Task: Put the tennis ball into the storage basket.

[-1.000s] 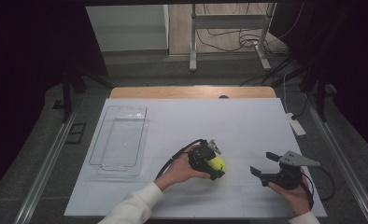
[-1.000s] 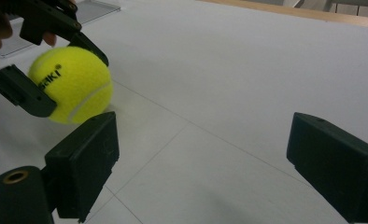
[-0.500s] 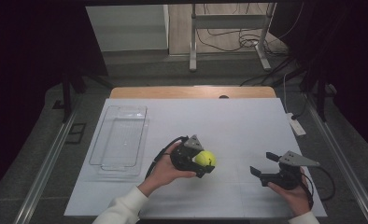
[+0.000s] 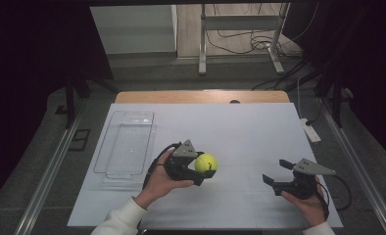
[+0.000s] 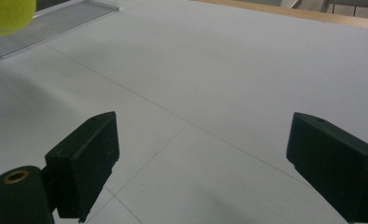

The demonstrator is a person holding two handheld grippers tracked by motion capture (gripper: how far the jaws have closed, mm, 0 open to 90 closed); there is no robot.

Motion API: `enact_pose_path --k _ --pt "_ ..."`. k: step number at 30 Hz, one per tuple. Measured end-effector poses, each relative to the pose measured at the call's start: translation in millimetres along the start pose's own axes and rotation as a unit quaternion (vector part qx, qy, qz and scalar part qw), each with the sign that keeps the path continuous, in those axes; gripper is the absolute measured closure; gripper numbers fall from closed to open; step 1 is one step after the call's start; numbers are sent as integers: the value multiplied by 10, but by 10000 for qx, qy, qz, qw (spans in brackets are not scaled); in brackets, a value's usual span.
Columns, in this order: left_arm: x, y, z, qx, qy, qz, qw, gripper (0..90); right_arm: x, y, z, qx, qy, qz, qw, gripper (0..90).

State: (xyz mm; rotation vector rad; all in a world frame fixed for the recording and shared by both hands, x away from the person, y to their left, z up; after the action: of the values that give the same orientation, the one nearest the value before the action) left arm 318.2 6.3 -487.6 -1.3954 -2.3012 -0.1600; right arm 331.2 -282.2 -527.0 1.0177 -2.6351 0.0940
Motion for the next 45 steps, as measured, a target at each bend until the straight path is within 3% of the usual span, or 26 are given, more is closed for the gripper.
enact_pose_path --k 21,31,45 --pt "342 118 -126 170 -656 -219 9975 270 -32 10 -21 -9 -14 -28 10000 98" --pt "421 183 -174 222 -787 -330 9961 270 -25 12 -16 -13 -4 -7 10000 98" --pt "424 182 -280 224 -884 -330 9953 271 -22 14 -17 -26 -8 4 10000 98"
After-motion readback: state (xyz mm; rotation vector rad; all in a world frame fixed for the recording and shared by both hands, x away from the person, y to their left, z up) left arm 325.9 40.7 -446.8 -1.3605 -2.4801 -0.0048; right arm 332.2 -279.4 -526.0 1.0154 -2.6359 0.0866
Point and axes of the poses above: each handheld gripper's, and its own axes: x roughly backward along the jaws, z roughly out of its underside, y roughly to its left, the point moved 7 cm from there along -x, roughly forward along the jaws, and after that the axes turned 9 degrees about -y, right-handed, at the moved point
